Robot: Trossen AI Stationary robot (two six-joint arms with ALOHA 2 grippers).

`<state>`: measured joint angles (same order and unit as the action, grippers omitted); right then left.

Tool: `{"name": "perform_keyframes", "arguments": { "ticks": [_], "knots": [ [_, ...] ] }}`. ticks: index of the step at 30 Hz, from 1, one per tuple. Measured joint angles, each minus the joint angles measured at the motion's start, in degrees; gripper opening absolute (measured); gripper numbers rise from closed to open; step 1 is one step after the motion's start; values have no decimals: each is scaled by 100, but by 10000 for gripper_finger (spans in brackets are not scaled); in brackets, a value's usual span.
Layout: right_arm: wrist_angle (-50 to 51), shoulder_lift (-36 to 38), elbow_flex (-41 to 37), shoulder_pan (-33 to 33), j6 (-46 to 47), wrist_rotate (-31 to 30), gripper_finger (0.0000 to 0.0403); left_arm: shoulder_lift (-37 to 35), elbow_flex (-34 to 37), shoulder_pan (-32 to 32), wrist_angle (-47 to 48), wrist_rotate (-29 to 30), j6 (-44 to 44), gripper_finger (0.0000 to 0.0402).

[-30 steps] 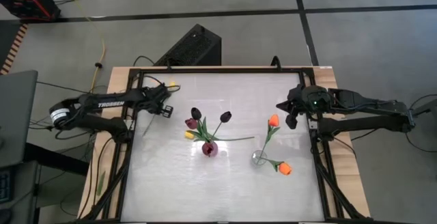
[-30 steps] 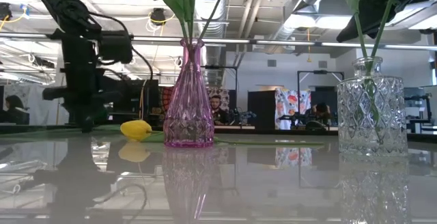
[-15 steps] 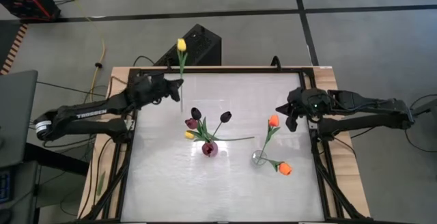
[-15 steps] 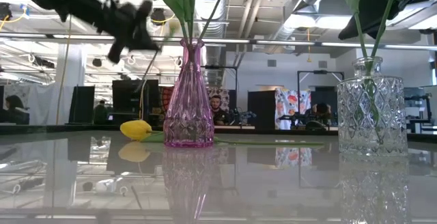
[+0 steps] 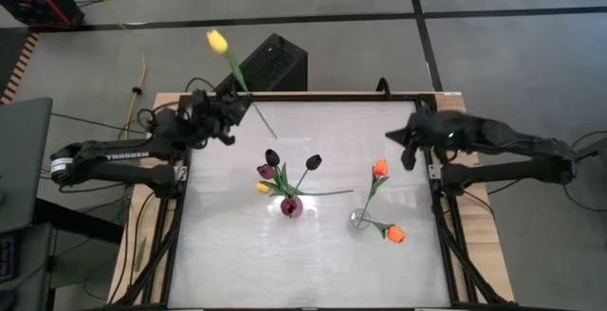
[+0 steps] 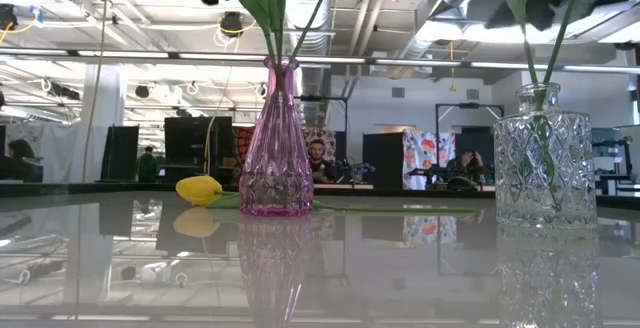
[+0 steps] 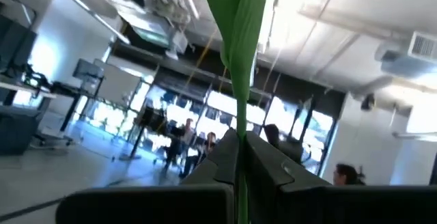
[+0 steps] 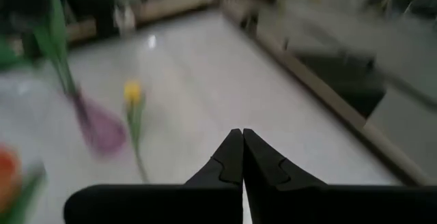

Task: Sort flowers into vase by color
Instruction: Put the left yellow flower into the transparent vase

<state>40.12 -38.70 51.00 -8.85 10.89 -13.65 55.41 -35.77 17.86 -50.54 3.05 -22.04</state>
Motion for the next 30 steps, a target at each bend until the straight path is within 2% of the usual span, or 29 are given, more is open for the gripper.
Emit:
{"name": "perform_keyframes", "arguments": {
  "ticks": [5,9,15,17,19,25,30],
  "knots": [
    [-1008,-135,588,-323,-507,20,29,881,-1228,113,780,-552,142,0],
    [-1519,-540,1245,-493,-905,178,30,1707,-2451,164,1372,-962,312,0],
    [-1950,-1525,2267,-638,-998,1978,75,3086,-4297,108,2186,-1683,340,0],
    [-1948,-1864,2613,-688,-1034,2355,99,3468,-4842,52,2509,-1859,342,0],
    [-1954,-2128,2925,-712,-1152,2419,127,3805,-5307,0,2909,-1949,390,0],
    [-1978,-2481,3550,-712,-1529,2382,204,4371,-6014,-176,3479,-1974,699,0],
    [-1932,-2631,3612,-740,-1510,2320,234,4413,-6041,-203,3514,-1932,854,0]
  ]
}}
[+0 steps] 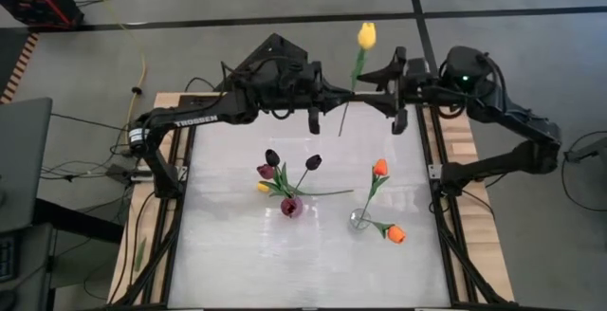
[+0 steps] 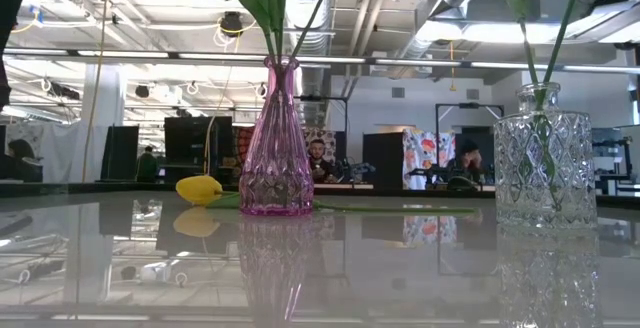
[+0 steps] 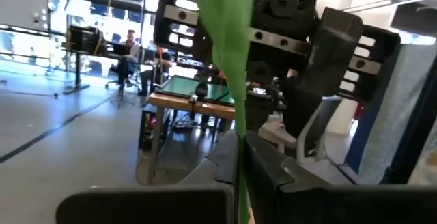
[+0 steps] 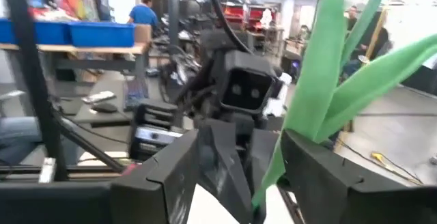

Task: Sort flowers into vase by color
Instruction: Put the left yellow flower into the transparent vase

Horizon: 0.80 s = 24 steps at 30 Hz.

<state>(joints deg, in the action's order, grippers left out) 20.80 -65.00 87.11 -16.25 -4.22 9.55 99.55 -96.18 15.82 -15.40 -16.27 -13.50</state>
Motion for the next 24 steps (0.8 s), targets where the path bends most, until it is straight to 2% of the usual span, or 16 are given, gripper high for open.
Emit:
{"name": "perform_keyframes", "arguments": {
  "ticks": [7,12,15,20,24],
  "knots": [
    [-185,-387,0,-42,-39,-58,230,0,0,12,151,23,48,0],
    [271,-385,-1,-40,-157,-97,224,-25,7,-16,590,296,354,0],
    [602,-216,-9,-42,-218,-371,223,-86,7,-19,645,467,455,0],
    [896,10,-9,-42,-252,-621,223,-125,-4,-12,693,468,568,0],
    [915,-44,-9,-44,-320,-651,223,-111,-2,-14,762,144,554,0]
  ]
}}
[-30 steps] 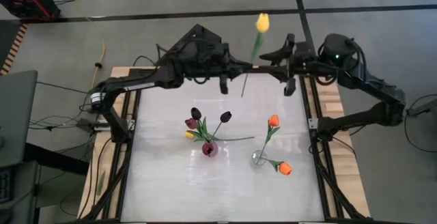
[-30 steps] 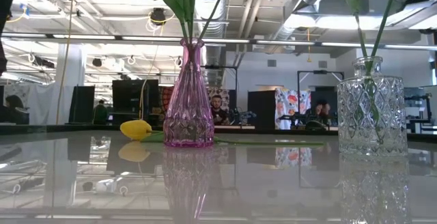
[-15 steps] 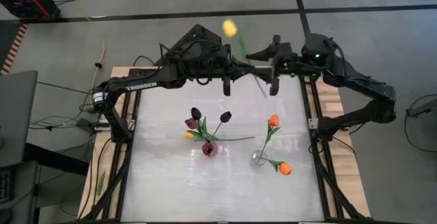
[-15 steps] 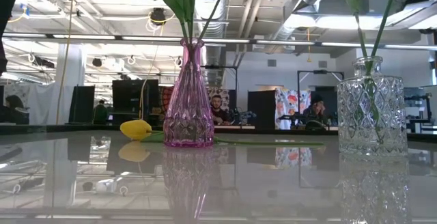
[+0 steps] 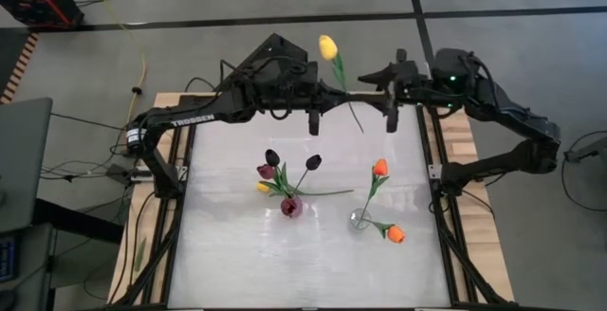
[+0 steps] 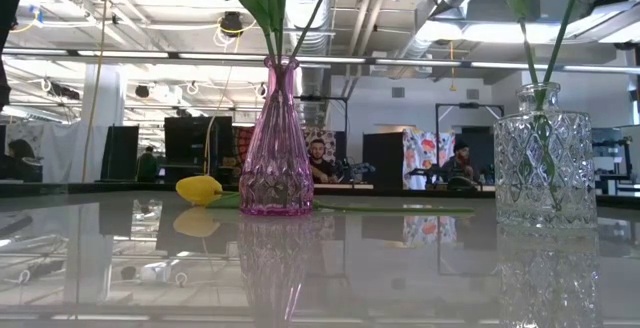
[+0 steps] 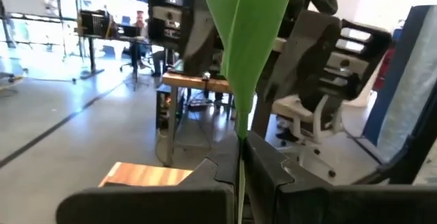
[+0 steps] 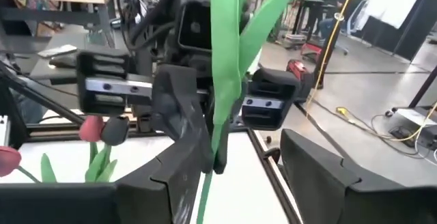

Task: Sort flowers into vase by color
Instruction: Put the left yellow flower into the transparent vase

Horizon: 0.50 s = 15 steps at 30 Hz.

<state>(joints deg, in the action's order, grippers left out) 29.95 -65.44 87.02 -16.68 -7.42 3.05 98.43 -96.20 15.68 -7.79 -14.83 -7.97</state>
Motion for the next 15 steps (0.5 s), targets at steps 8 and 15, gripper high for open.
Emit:
{"name": "perform_keyframes", "arguments": {
  "ticks": [8,15],
  "knots": [
    [-234,-522,-2,4,-13,320,223,2,0,-37,353,-17,1,0],
    [-230,-619,-2,-107,148,320,199,2,4,-42,585,-2,131,0]
  ]
}}
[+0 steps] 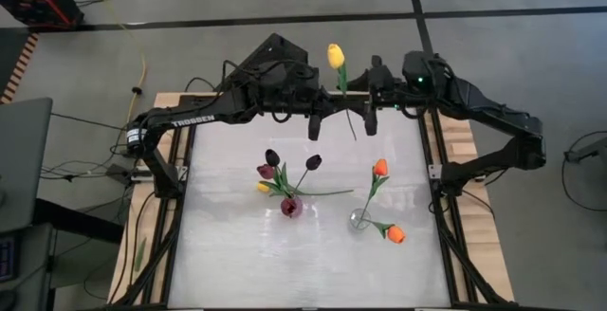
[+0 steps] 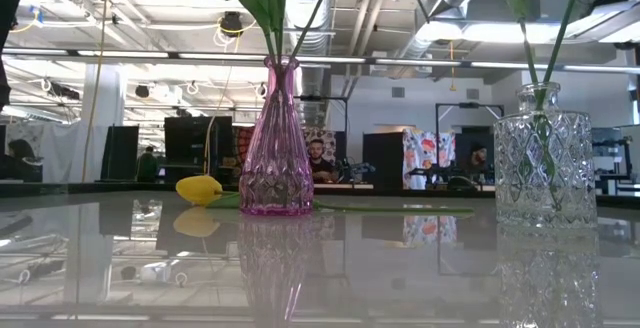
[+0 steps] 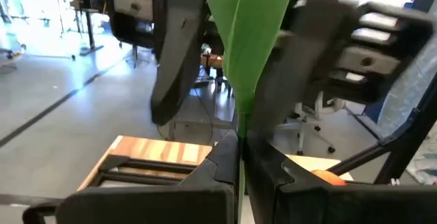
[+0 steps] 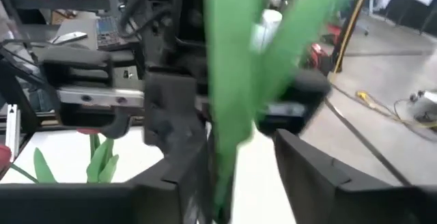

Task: Sort flowers into vase by color
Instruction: Put the left yellow flower into the transparent vase

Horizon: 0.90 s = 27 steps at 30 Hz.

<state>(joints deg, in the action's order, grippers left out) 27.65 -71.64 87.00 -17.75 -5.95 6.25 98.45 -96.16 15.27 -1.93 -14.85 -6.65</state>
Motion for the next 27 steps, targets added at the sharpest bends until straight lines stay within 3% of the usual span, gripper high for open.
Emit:
{"name": "perform_keyframes", "arguments": {
  "ticks": [3,8,14,19,27],
  "knots": [
    [196,43,0,-116,144,19,149,2,0,2,-37,77,142,0],
    [428,136,0,-283,143,440,29,9,4,4,20,186,451,14],
    [665,604,0,-314,165,524,30,-208,7,30,597,184,602,84],
    [1334,1342,0,-245,221,744,28,-884,-11,171,1805,841,833,132],
    [1482,2341,-132,1128,776,1176,32,-1488,7,203,4308,2118,1128,141]
  ]
}}
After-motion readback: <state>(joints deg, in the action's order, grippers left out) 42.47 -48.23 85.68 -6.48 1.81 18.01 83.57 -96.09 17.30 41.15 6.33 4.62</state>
